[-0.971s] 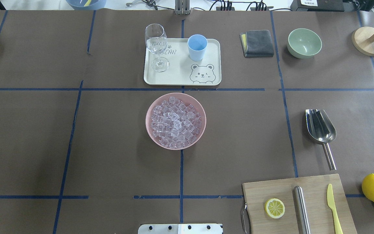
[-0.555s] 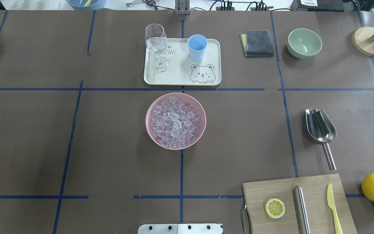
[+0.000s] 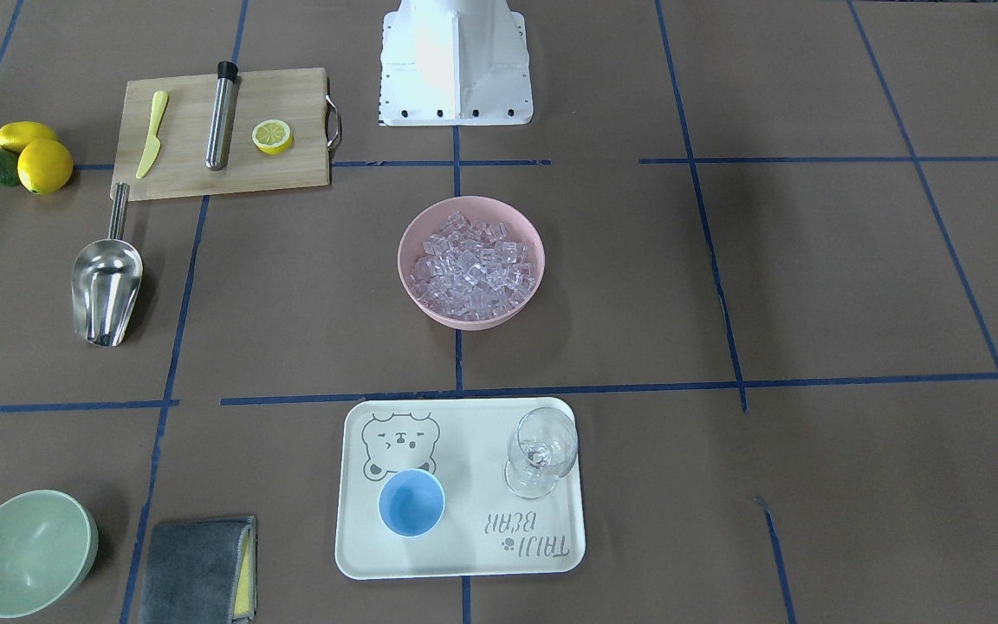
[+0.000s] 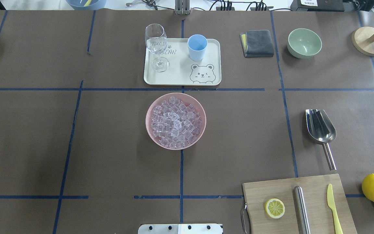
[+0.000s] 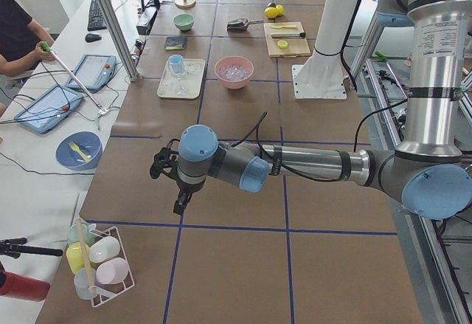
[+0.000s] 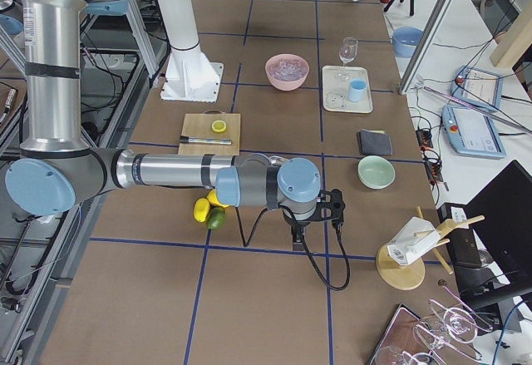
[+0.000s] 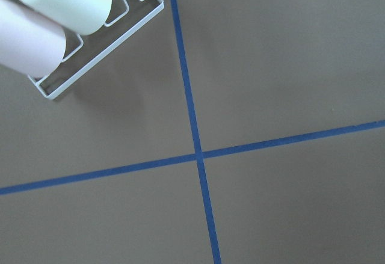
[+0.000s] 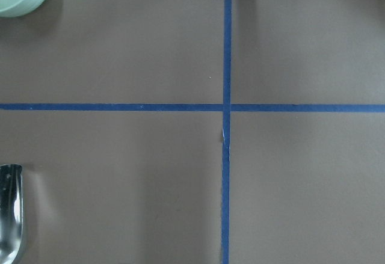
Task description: Put ice in cup with scoop
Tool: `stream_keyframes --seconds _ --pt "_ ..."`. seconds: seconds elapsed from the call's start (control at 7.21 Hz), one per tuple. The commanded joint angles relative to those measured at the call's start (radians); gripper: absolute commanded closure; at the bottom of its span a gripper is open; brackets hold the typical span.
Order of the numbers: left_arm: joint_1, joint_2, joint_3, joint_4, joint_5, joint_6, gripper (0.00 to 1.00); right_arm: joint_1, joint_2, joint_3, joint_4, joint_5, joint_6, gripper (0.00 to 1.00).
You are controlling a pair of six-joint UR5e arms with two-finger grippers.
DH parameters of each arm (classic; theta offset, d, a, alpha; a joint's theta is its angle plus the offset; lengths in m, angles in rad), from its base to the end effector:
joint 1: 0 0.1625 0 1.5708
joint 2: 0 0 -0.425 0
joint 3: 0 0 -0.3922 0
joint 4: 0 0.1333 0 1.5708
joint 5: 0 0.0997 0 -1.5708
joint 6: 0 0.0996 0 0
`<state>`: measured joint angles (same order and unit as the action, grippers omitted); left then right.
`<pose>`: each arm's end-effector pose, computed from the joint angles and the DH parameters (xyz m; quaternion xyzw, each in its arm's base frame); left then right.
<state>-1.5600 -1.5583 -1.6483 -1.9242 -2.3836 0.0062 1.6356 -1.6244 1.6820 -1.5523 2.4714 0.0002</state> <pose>-0.0555 -0.5056 0.5840 0.1899 0.3871 0.0897 0.8978 0.0858 -0.4683 0.6184 0.0483 -0.4336 0.0127 0.8997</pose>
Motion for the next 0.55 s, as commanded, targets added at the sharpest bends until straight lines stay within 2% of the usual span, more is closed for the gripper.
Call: stream_keyframes --seconds 0.0,0.42 --pt "0.137 -0.037 -0.008 -0.160 -0.002 -0.002 0.00 -0.025 0.070 0.047 -0.008 -0.003 -0.003 0.00" --pt "0.370 -0.046 -0.047 -0.376 0.009 -0.003 0.00 -0.129 0.063 0.042 -0.008 0.004 -0.002 0.00"
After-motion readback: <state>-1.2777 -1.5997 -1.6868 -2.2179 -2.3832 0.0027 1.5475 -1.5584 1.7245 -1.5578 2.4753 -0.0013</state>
